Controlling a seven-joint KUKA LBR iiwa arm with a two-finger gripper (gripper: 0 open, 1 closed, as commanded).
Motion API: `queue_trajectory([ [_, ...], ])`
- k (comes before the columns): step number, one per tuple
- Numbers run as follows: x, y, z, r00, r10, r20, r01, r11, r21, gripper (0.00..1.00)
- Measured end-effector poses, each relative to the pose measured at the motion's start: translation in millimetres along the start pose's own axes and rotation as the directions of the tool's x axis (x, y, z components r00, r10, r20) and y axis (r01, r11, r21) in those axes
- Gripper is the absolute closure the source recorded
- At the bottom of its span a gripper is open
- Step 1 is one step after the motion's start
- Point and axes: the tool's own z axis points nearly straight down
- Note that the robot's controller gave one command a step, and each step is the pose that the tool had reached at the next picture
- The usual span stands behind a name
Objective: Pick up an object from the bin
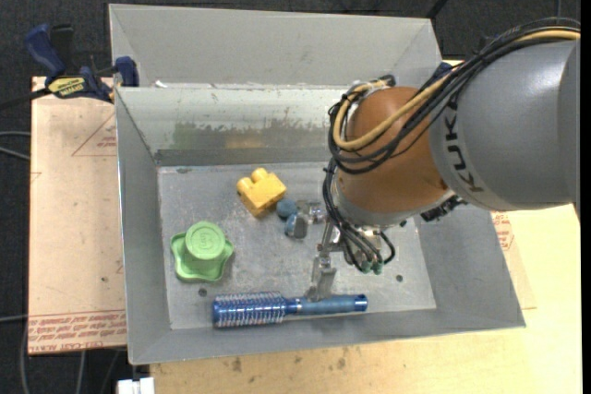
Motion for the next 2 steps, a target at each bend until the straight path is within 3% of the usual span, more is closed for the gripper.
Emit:
queue_trajectory([
  [1, 16.2, 22.6, 79.3, 0.978, -0.208, 0.014, 0.208, 0.978, 0.001, 0.00],
  [2, 20.1, 21.8, 81.1, 0.978, -0.208, 0.000, 0.208, 0.978, 0.000, 1.00],
])
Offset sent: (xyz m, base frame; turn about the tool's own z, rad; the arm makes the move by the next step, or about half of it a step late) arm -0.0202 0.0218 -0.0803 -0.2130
